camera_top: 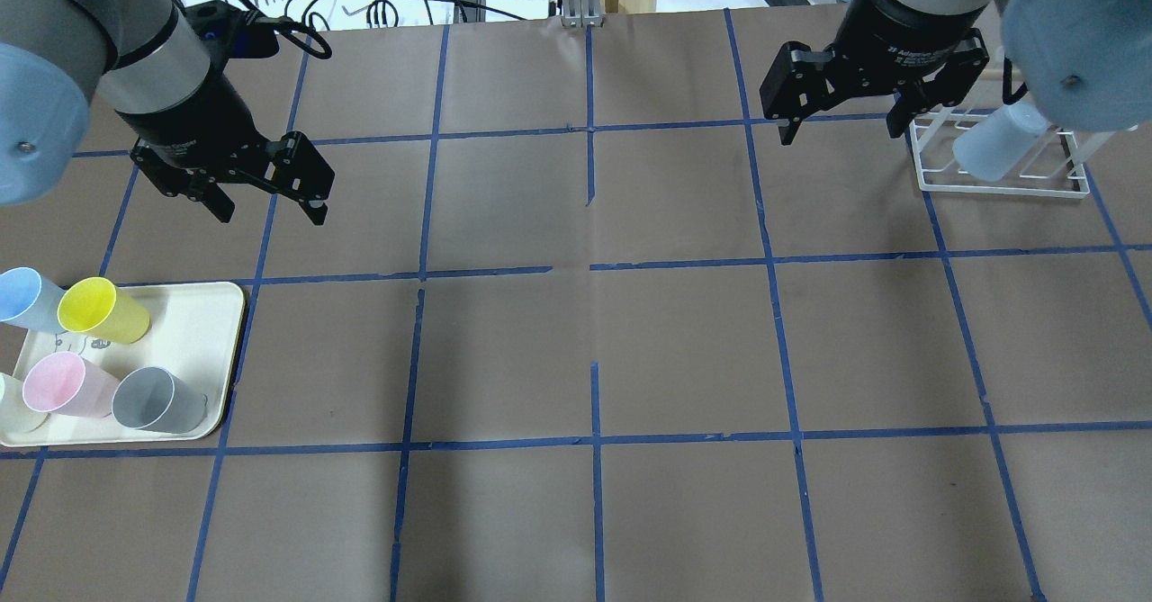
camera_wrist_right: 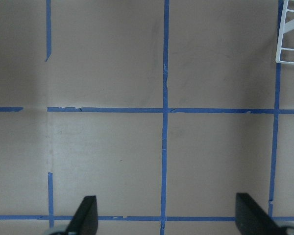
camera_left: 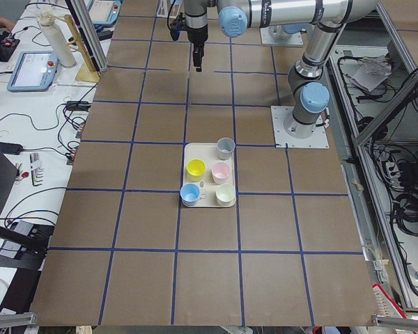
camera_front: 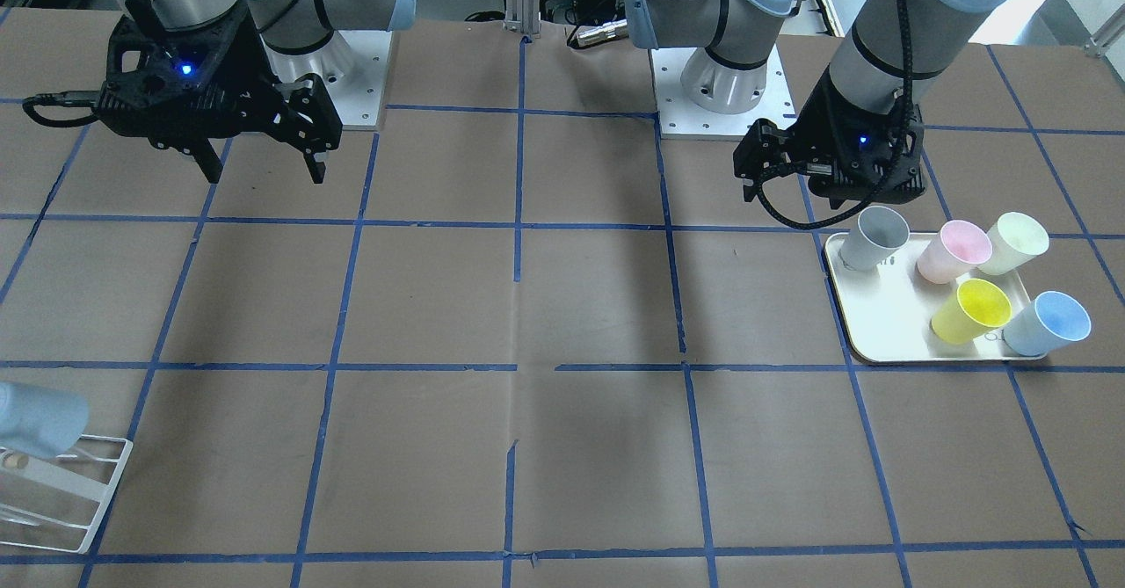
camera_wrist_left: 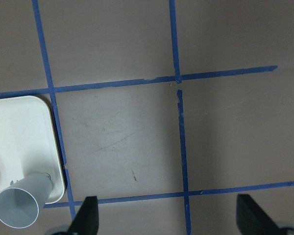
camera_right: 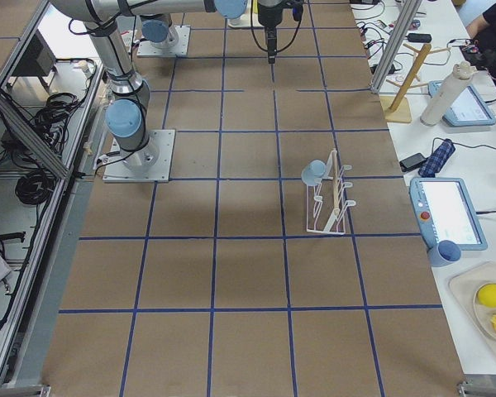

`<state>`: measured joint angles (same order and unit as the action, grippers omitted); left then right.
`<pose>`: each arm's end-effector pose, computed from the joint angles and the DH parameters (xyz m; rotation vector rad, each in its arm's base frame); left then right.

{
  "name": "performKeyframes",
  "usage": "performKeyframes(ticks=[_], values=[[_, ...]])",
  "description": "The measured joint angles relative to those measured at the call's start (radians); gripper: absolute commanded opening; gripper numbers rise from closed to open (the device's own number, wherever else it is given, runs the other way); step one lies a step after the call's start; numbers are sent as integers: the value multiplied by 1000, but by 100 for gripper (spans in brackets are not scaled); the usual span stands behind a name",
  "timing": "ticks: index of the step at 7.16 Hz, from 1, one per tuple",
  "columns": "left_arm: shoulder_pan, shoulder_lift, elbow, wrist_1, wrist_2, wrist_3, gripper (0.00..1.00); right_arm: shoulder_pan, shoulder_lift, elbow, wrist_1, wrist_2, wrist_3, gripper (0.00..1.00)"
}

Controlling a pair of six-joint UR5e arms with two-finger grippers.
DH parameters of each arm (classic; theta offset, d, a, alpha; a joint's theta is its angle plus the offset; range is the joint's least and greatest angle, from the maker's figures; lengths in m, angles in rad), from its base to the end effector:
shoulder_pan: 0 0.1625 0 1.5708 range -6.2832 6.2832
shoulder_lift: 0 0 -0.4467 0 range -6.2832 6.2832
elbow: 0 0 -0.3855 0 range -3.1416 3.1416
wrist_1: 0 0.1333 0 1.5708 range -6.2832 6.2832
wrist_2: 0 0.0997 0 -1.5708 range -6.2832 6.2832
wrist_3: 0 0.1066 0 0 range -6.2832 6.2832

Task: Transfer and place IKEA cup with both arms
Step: 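Move the right gripper toward the pale blue cup on the wire rack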

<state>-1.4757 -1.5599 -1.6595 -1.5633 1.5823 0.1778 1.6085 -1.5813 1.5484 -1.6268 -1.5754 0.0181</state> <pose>-0.0867 -0.4818 0.4659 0.1303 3.1351 0.1118 0.1512 -0.4840 0.5245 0.0304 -3.1362 0.1397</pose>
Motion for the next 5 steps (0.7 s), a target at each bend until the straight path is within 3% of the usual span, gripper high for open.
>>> performKeyframes(ticks=[5], values=[[-1, 12, 3, 2, 4, 1, 100, -62, 4, -6, -2, 3, -56, 100]])
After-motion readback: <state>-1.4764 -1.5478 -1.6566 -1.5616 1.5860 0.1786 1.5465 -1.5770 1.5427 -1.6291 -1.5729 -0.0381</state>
